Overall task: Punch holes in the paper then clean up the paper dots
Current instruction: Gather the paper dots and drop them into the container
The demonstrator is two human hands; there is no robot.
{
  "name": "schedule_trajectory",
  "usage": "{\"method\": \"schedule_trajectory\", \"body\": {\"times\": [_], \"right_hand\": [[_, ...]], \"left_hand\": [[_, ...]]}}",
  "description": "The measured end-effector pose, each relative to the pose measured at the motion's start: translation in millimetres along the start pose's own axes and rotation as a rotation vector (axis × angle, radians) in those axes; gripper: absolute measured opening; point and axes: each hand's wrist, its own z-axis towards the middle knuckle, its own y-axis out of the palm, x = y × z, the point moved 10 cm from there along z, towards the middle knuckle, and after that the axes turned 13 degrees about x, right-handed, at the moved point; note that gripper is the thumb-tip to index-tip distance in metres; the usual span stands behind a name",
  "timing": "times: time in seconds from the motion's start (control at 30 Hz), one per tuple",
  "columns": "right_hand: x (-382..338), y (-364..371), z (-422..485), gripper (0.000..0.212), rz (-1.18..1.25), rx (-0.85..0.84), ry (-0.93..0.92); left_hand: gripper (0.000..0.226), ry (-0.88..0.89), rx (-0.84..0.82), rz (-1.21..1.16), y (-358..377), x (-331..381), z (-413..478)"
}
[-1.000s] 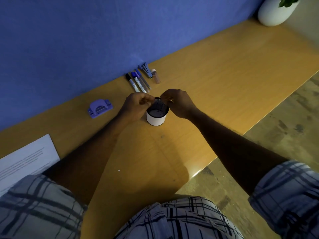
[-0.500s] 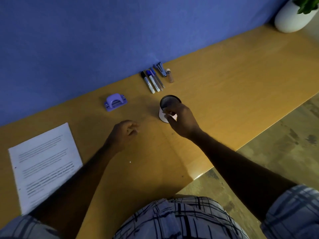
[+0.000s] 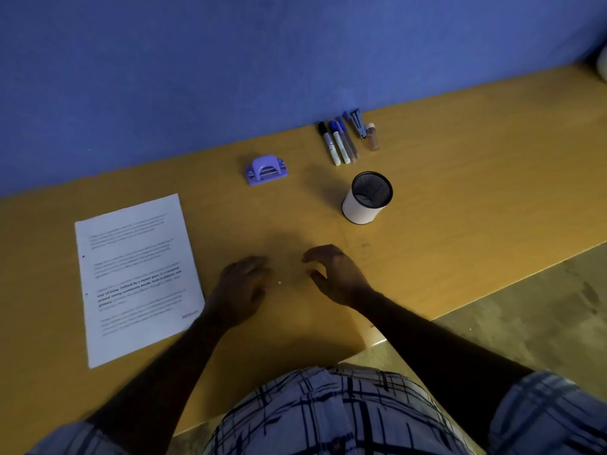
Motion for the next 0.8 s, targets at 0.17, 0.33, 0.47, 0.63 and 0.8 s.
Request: {"method": "schedule_trajectory", "body": {"times": [0.17, 0.33, 0.47, 0.63, 0.8], "right_hand": [[-2.8, 21.1, -14.2, 0.041, -0.058, -0.076, -0.03], [3.7, 29.1, -22.9, 0.046, -0.089, -0.122, 0.007], [3.6, 30.8, -23.0, 0.047, -0.088, -0.13, 0.011], [5.3, 31.9, -24.1, 0.049, -0.068, -0.115, 0.054], [12.4, 22.9, -26.1, 0.042, 0.011, -0.018, 0.164]], "left_hand": [[0.068, 0.084, -0.139, 0.217, 25.0, 5.3, -28.8], [0.078, 0.115, -0.164, 0.298, 34.2, 9.0, -33.2], [0.079, 0.115, -0.176, 0.325, 37.4, 7.8, -34.4], [0.074, 0.028, -0.076, 0.116, 16.3, 17.4, -23.9], [0.039, -0.401, 0.111, -0.561, -7.8, 1.1, -13.3]]}}
